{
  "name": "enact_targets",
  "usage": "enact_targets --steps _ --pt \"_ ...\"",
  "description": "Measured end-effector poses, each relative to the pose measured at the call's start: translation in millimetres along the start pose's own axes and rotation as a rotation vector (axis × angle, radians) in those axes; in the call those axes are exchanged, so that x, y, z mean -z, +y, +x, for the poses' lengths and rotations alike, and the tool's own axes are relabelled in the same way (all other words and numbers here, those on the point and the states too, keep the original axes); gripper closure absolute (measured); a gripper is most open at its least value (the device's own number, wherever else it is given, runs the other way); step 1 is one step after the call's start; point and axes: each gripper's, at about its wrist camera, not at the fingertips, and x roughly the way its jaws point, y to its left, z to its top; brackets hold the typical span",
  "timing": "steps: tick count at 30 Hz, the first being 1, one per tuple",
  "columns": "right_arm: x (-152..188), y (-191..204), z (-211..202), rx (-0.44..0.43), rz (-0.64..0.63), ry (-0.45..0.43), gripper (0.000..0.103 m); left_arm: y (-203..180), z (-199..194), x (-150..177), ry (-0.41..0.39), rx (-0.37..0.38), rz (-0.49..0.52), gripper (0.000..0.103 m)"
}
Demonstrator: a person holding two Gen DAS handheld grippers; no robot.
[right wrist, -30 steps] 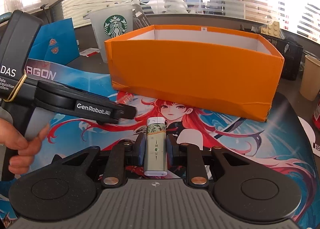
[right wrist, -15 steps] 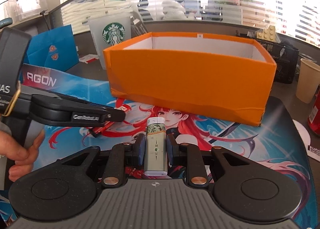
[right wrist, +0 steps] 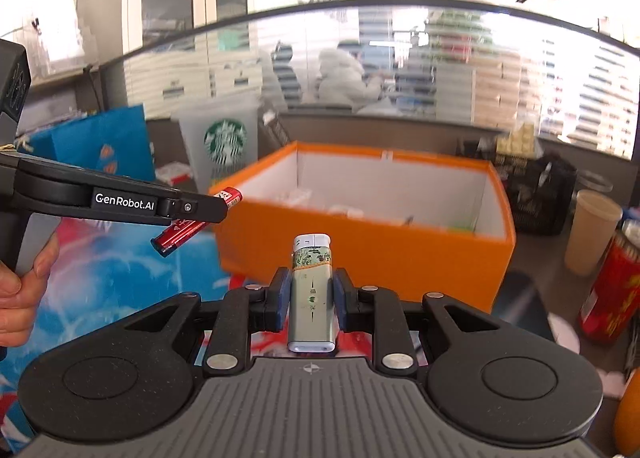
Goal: Organize rigid objects
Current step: 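Carry the red lighter with the left tool while the right tool carries the white-green lighter over the box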
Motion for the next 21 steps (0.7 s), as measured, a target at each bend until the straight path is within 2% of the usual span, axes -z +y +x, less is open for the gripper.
enact_targets --steps 6,12,16,21 --pt "-37.3 -15.7 3.9 -0.003 0.011 -0.057 0.082 -2.0 7.0 -32.7 -0.047 -0.008 0.015 0.087" --pt "-72.8 -35.1 19.6 -0.016 0.037 -0.088 0.082 5.9 35.7 -63.1 -0.035 0.001 -0.01 0.087" --pt "-93.2 -58.1 48.1 -0.024 0.07 -0.05 0.082 15.6 70.2 -81.2 0.01 -0.015 -0.026 0.087" --pt "-97.5 -79.4 99.9 -0.023 0.098 0.071 0.082 21.7 123.7 -77.2 0.139 -0.024 -0.026 0.087"
